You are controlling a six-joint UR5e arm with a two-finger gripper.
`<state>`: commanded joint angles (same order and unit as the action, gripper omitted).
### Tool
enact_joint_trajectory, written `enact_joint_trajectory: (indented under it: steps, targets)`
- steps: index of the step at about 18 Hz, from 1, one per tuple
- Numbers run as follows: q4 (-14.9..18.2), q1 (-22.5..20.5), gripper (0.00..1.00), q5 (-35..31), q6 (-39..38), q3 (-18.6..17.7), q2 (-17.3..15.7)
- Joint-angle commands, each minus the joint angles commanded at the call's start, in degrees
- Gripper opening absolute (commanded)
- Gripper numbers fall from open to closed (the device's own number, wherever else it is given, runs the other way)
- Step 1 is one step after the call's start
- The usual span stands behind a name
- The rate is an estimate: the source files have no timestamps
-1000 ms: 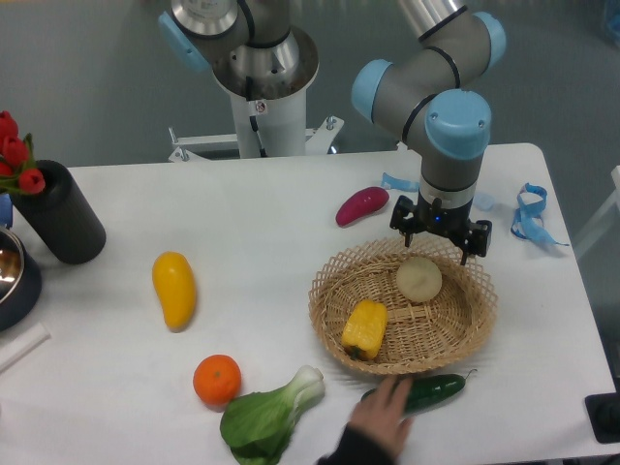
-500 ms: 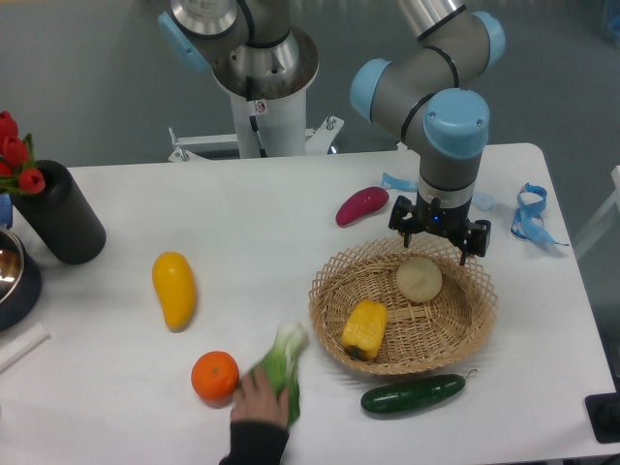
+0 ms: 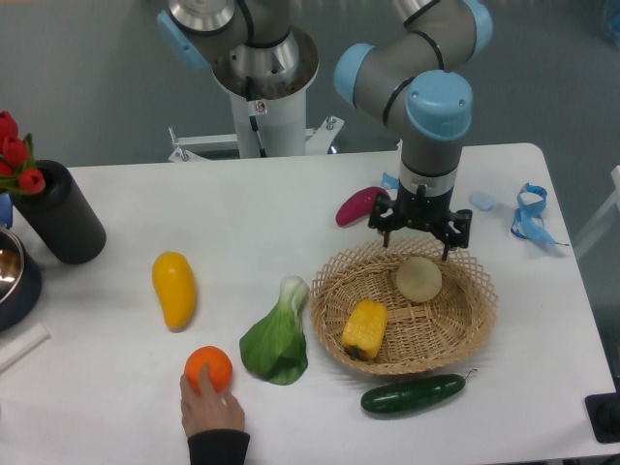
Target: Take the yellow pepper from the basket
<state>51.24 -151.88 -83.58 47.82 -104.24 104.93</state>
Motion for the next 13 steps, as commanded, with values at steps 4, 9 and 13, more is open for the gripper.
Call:
enact_joint_trajectory:
  steps: [4, 9, 13]
  targets:
    - [-1.93, 1.06, 1.00, -0.17, -0.71, 3.86, 4.65]
    - [-2.81, 3.61, 1.00, -0.70, -0.80, 6.33, 8.88]
    - [-2.81, 4.66, 1.00, -0.70, -0.36, 6.42, 10.37]
